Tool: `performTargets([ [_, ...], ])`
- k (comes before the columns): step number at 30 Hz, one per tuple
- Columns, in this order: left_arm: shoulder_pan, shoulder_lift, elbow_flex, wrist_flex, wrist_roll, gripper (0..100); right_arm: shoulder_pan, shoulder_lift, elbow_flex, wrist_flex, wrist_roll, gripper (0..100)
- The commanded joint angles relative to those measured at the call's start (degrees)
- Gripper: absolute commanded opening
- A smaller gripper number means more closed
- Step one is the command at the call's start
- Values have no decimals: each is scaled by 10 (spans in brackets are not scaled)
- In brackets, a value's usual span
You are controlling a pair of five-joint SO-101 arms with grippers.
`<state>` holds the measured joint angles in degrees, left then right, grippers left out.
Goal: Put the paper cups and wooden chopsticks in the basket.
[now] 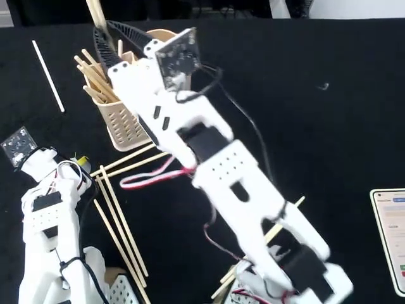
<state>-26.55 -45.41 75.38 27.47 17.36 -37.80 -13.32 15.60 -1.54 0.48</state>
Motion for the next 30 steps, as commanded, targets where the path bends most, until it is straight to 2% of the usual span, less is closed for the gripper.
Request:
performTargets([
  [1, -6, -11, -6, -9, 1, 227, -5, 38, -47, -34, -3, 12],
  [8, -6, -11, -7, -9, 1, 227, -9, 79, -36, -31, -5, 16],
  [17, -6, -11, -7, -9, 1, 227, -24, 36, 24, -31, -3, 17],
  [20, -6, -11, -7, -9, 1, 227, -21, 13, 36, -26, -3, 81],
  [22, -6, -11, -7, -9, 1, 227, -24, 0, 43, 8, -3, 152],
  [24, -6, -11, -7, -9, 1, 227, -25, -8, 44, 51, -3, 182],
  [30, -6, -11, -7, -9, 1, 227, -22, -71, 44, 122, -4, 129],
])
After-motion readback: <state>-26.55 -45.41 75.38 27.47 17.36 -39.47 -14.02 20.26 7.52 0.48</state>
